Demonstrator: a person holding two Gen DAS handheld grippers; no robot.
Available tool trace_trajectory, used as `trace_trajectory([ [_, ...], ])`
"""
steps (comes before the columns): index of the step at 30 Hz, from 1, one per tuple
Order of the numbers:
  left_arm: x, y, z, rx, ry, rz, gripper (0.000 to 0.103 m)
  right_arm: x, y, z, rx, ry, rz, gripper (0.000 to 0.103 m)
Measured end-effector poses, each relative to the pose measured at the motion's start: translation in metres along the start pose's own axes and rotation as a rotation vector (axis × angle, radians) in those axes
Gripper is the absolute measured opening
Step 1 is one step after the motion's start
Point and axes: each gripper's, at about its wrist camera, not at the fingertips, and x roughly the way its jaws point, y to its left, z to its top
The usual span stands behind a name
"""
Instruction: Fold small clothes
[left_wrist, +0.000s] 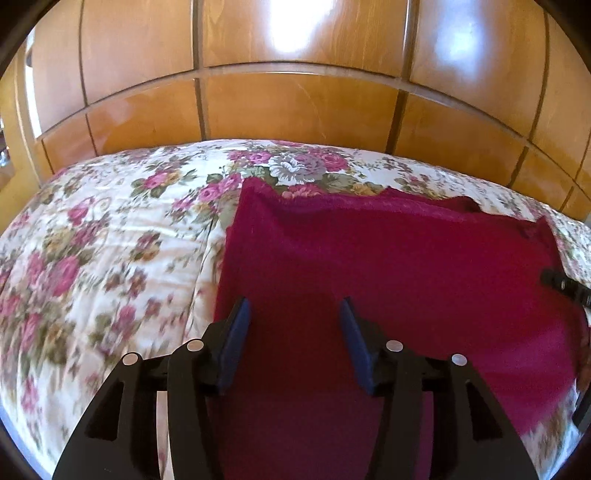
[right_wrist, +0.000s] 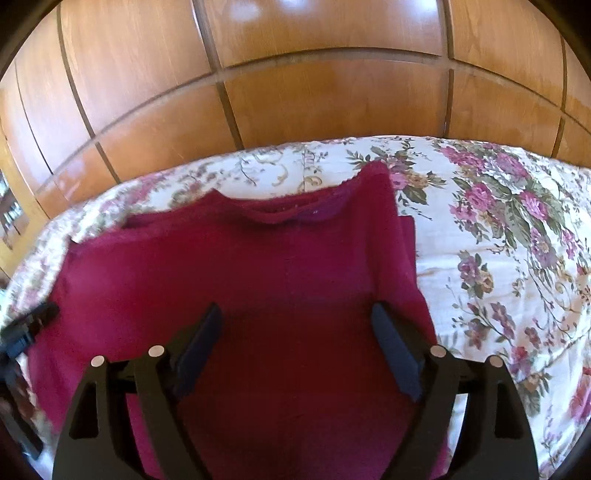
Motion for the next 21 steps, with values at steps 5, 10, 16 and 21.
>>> trace_trajectory([
  [5, -0.022, -0.004, -0.021, -0.001, 0.005, -0.043, 0.05, -0.038, -0.054, -0.003, 0.218, -0.067, 0.049, 0.085],
  [10, -0.031, -0.009, -0.033, 0.015, 0.006, -0.083, 0.05, -0.026, -0.089, -0.031, 0.364, 0.058, 0.197, 0.075],
  [16, -0.034, 0.001, -0.035, -0.022, 0.021, -0.136, 0.05, -0.02, -0.084, -0.051, 0.397, 0.099, 0.315, 0.067],
  [21, -0.036, 0.013, -0.033, -0.088, 0.037, -0.187, 0.05, -0.022, -0.07, -0.054, 0.374, 0.144, 0.354, 0.035],
])
